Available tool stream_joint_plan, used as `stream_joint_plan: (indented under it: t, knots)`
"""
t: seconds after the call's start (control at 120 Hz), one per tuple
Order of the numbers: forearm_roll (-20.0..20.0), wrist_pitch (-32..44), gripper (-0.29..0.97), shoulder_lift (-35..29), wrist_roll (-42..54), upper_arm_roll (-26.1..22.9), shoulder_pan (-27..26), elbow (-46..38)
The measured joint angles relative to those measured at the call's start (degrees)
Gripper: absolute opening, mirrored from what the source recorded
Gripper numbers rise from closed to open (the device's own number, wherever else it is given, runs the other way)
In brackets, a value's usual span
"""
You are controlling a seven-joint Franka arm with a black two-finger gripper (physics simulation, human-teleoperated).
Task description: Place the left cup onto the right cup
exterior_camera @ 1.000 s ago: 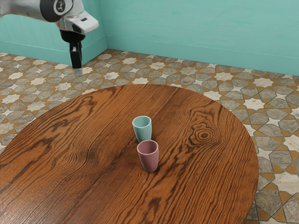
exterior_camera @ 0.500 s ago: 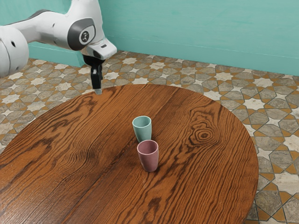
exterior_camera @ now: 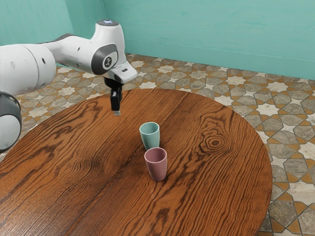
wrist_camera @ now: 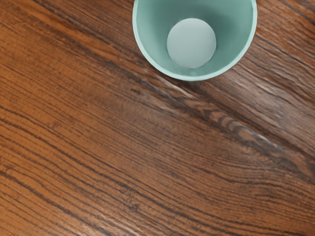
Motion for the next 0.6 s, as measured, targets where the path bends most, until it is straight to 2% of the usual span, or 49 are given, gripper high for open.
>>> stream_joint_plan:
  t: [0.342,0.6]
  knots:
    - [-0.1,3.5,0.68,1.7,0.9,-0.1,-1.0,0.2]
    - [-1.6,7.0,0.68,4.1,1.3,-0.1,-1.7,0.5]
